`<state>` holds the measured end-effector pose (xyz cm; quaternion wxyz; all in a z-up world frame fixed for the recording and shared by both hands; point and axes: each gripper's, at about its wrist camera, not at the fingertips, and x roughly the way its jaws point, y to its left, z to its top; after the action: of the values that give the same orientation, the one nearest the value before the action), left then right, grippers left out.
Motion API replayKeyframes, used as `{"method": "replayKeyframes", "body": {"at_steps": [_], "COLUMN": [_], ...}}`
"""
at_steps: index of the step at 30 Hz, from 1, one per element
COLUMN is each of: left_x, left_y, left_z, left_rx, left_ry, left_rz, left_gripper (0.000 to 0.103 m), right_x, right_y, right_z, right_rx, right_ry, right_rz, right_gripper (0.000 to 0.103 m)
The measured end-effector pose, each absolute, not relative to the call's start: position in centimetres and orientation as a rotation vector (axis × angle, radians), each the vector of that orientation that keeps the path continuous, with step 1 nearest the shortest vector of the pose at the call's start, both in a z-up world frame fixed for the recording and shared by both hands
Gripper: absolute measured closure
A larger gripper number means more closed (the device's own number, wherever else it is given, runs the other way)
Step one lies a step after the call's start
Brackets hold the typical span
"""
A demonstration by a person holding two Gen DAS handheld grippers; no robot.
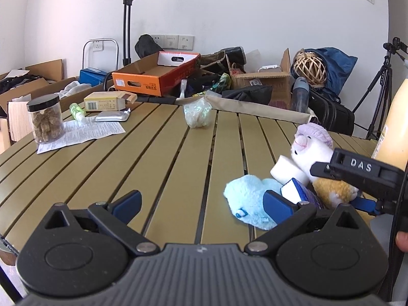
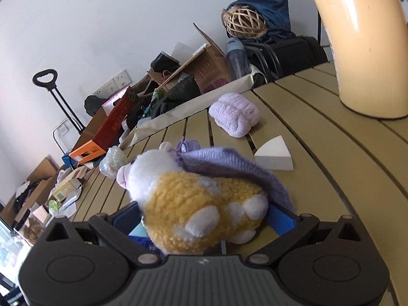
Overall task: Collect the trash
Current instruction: 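Close the right gripper on the yellow plush toy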
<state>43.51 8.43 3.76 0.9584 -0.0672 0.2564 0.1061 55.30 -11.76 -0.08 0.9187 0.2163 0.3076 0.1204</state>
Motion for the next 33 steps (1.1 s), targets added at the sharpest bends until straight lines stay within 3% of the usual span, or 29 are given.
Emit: {"method": "replayKeyframes", "body": {"at_steps": [12, 22, 33], "left_x": [45.1, 45.4, 44.1], "left_y": [9.1, 8.7, 8.0], "left_z": [2.7, 3.0, 4.0], "left_rx": [-0.163, -0.195, -0.203], "left_ry": [0.562, 0.561, 0.562], "left_rz": [0.204, 0.191, 0.157], "left_gripper": [0.000, 0.000, 0.000], "right_x": [54.5, 51.9, 47.9], "right_y": [-13.1, -15.0, -16.4], "right_z": [-0.5, 0.8, 1.2], "right_rx": [0.538, 0.537, 0.481], "right_ry": [0.581, 0.510, 0.560], "right_rz": [0.323, 0.331, 0.290], "right_gripper": [0.014, 0.019, 0.022]}}
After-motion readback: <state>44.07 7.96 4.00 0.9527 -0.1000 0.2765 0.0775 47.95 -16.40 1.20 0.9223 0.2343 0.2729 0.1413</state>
